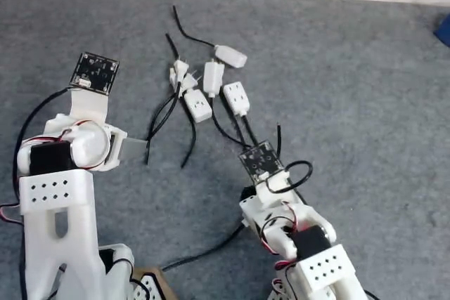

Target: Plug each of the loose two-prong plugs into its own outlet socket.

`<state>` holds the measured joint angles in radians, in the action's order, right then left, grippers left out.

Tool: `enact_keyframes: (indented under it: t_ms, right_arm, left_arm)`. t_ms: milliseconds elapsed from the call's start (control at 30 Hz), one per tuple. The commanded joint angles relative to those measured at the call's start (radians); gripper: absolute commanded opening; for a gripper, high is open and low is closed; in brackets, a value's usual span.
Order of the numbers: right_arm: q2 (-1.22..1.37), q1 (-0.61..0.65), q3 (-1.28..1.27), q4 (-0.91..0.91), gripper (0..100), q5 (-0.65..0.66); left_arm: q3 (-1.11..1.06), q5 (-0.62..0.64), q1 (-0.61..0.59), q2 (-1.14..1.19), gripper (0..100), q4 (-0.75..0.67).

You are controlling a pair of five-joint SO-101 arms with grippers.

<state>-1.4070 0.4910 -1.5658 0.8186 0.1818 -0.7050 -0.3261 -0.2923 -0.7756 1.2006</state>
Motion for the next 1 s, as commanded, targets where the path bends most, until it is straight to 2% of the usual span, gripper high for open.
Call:
enact_keyframes:
  t_ms: [0,233,700,800,967]
  right_arm:
    - [-0.077,-0.036,-0.002,0.021,0.5,0.009]
    - [-0.162,-0.051,-0.051,0.021,0.5,0.012]
    - [-0.173,-0.094,-0.036,0.101,1.0,0.049]
    - [-0.173,-0.094,-0.007,0.127,1.2,0.049]
    - [-0.173,-0.096,-0.001,0.124,11.6,0.046]
  left_arm:
    - [0.005,-0.008,-0.007,-0.021,38,0.005]
    - [0.008,-0.032,-0.007,-0.022,38,0.043]
    - [0.005,-0.038,-0.007,-0.021,38,0.055]
    - [0.004,-0.078,-0.008,-0.021,38,0.055]
    - [0.004,-0.083,-0.007,-0.021,38,0.055]
